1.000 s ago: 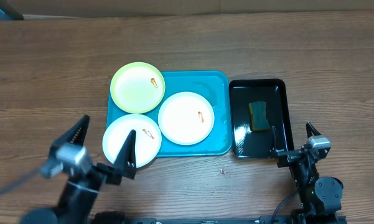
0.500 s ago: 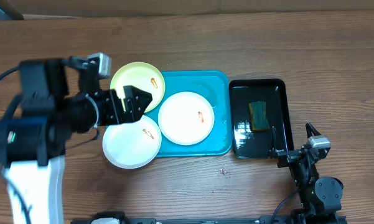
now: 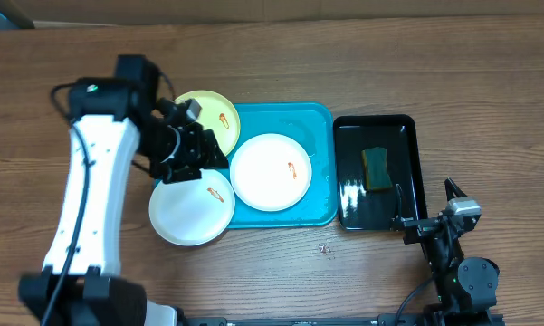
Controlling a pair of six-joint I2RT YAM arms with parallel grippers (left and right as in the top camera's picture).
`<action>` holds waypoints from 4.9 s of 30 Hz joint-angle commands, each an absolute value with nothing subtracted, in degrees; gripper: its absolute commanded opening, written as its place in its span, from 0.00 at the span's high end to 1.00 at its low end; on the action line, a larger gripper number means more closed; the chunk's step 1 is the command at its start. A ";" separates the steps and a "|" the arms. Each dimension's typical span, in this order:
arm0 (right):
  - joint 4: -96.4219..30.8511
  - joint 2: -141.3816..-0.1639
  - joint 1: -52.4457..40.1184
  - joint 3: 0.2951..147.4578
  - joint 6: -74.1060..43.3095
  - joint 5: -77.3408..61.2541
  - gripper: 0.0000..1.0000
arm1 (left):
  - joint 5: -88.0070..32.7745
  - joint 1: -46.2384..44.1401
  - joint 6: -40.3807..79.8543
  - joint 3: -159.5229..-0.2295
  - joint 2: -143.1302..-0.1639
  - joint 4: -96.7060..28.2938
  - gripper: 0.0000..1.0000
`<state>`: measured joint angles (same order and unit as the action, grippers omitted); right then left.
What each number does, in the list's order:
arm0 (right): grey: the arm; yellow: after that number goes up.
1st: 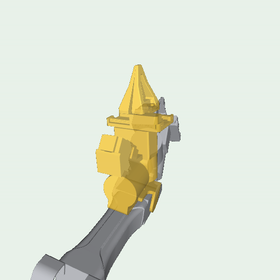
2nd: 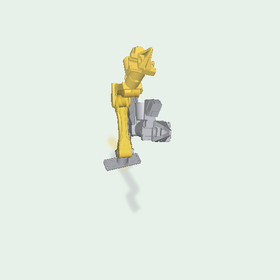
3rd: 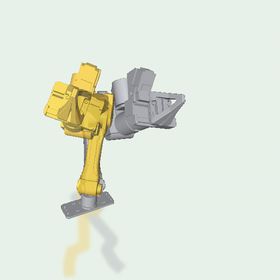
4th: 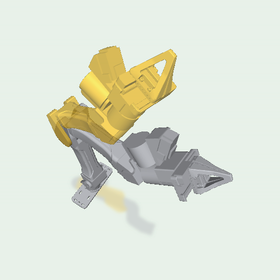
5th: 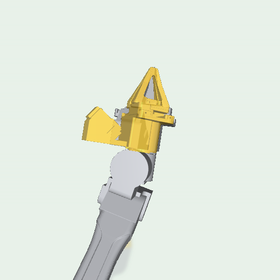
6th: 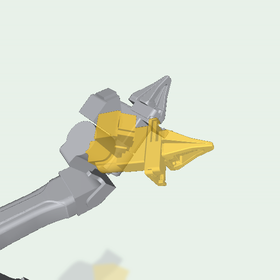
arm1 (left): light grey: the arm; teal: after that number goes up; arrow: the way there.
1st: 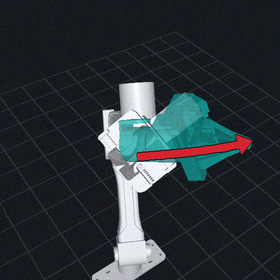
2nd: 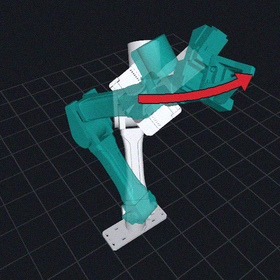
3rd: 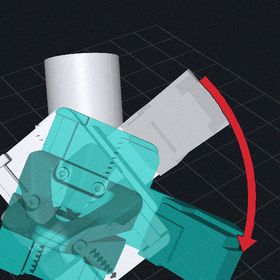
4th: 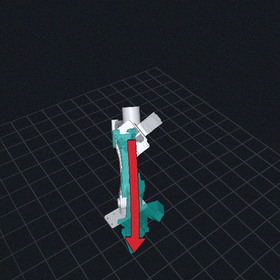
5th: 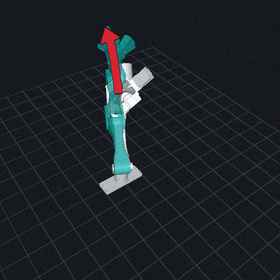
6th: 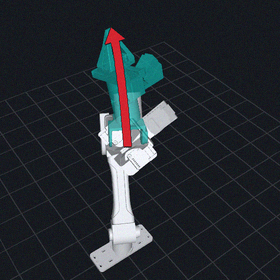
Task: Clean dirty plates on tray and stack at the side
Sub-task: 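Move the left gripper over the tray and grip the white plate's rim, then reach the right gripper into the black tray toward the sponge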
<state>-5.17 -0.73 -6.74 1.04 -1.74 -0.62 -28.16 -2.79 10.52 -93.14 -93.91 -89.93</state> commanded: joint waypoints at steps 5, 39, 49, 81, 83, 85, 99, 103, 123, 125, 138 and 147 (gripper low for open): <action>-4.82 -0.30 -6.63 0.45 -2.20 -0.05 0.00 | -15.27 -9.41 14.68 -90.72 -100.20 -86.61 0.56; -4.82 -0.30 -6.63 0.45 -2.20 -0.05 0.00 | -7.64 -13.65 19.33 -79.55 -110.26 -61.47 0.76; -4.82 -0.30 -6.63 0.45 -2.20 -0.05 0.00 | -3.57 -15.38 19.31 -77.97 -110.26 -56.45 0.69; -4.69 -0.30 -6.63 0.45 -2.20 -0.05 0.00 | 1.87 -18.15 19.97 -74.63 -110.26 -50.37 0.71; -4.82 -0.30 -6.66 0.45 -2.22 -0.34 0.00 | 1.89 -18.15 19.94 -74.63 -110.26 -50.26 0.70; -4.73 -0.30 -6.63 0.45 -2.22 -0.71 0.00 | 1.87 -18.15 19.97 -74.61 -110.26 -50.06 0.70; -15.16 -16.27 -6.63 26.37 -6.28 -2.17 0.00 | 1.89 -18.13 19.94 -73.17 -110.26 -47.42 0.71; -36.58 -41.52 -6.63 52.73 -6.24 -2.70 0.00 | 1.89 -18.15 19.97 -72.10 -110.26 -45.67 0.72; -69.54 -78.22 -6.83 77.21 -10.76 -17.15 0.35 | 1.89 -18.02 19.97 -70.32 -110.26 -41.43 0.96; -69.80 -79.92 -7.55 77.21 -10.79 -15.31 0.35 | 1.89 -18.02 19.94 -70.32 -110.26 -41.12 0.96; -68.23 -92.86 -15.79 77.10 -16.78 7.27 0.29 | 1.87 -18.02 19.94 -70.32 -110.26 -41.28 0.86; -64.01 -104.66 -15.35 77.10 -16.75 8.12 0.60 | 1.83 -18.02 19.94 -70.32 -110.26 -41.50 0.85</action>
<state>-64.71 -101.80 -15.62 76.07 -16.56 6.50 1.15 -17.93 19.57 -70.81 -109.80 -41.52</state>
